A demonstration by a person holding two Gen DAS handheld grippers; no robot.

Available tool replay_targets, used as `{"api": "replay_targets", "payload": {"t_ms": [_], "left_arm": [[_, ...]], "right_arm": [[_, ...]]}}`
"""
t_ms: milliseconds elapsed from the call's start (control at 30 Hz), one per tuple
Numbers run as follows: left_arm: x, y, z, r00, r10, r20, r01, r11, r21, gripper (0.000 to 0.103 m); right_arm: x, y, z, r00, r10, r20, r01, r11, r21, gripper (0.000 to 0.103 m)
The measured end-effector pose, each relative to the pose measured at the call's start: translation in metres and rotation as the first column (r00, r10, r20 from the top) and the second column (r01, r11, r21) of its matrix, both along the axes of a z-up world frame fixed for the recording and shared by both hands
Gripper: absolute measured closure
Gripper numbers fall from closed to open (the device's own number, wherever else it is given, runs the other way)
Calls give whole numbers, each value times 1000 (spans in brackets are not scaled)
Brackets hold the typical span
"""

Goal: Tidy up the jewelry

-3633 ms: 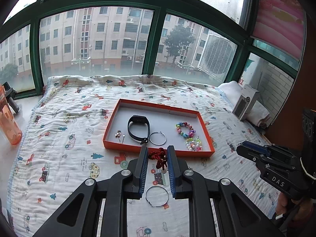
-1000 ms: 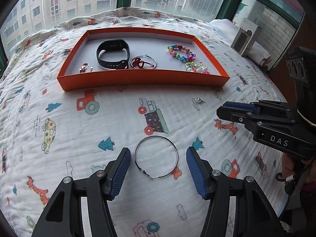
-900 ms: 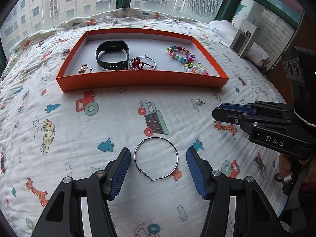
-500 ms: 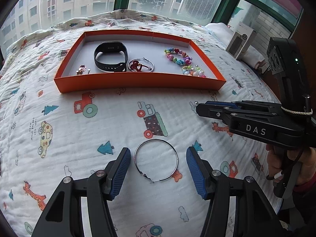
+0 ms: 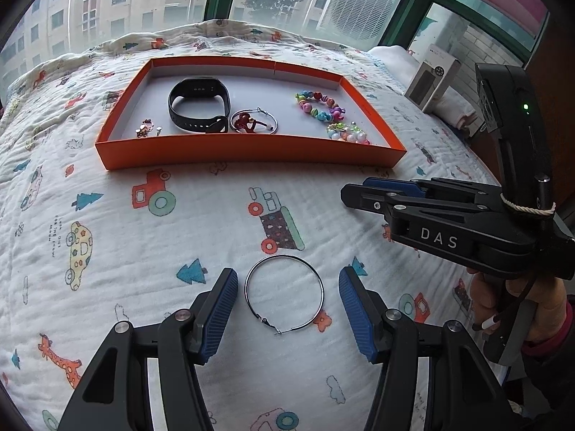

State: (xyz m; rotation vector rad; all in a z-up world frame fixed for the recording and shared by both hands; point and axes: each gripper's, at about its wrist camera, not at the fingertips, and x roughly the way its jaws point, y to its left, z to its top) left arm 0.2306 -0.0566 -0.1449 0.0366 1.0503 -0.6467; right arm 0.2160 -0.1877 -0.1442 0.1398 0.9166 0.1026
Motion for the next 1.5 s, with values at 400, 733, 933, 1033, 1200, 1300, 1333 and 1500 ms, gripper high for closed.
{"api": "replay_targets", "payload": {"t_ms": [400, 733, 933, 1033, 1200, 1300, 1333, 1500], "left_arm": [[-1, 1, 0, 1000, -11, 10, 11, 1000, 0, 40], [-10, -3, -1, 998, -32, 55, 29, 998, 51, 40], [-10, -1, -1, 998, -31, 53, 28, 998, 49, 40], [-10, -1, -1, 998, -34, 56, 31, 998, 48, 40], [-9, 0, 0, 998, -35, 51, 33, 998, 44, 40], [-10, 1, 0, 998, -35, 51, 33, 999, 43, 40], [-10, 1, 0, 998, -34, 51, 32, 999, 41, 40], [-9, 2, 0, 998, -30, 50, 28, 999, 38, 40]], "right_arm": [[-4, -2, 1, 1000, -21, -18, 22, 999, 34, 68], [4, 7, 0, 1000, 4, 10, -4, 1000, 28, 68], [4, 5, 2, 1000, -13, 2, 13, 1000, 2, 68], [0, 2, 1, 1000, -18, -5, 18, 999, 29, 68], [8, 4, 0, 999, 45, 19, -45, 999, 13, 68], [15, 11, 2, 991, 134, 29, -132, 990, -38, 68], [16, 13, 2, 985, 167, 32, -166, 985, -48, 68], [18, 18, 1, 960, 279, 40, -277, 960, -45, 68]]}}
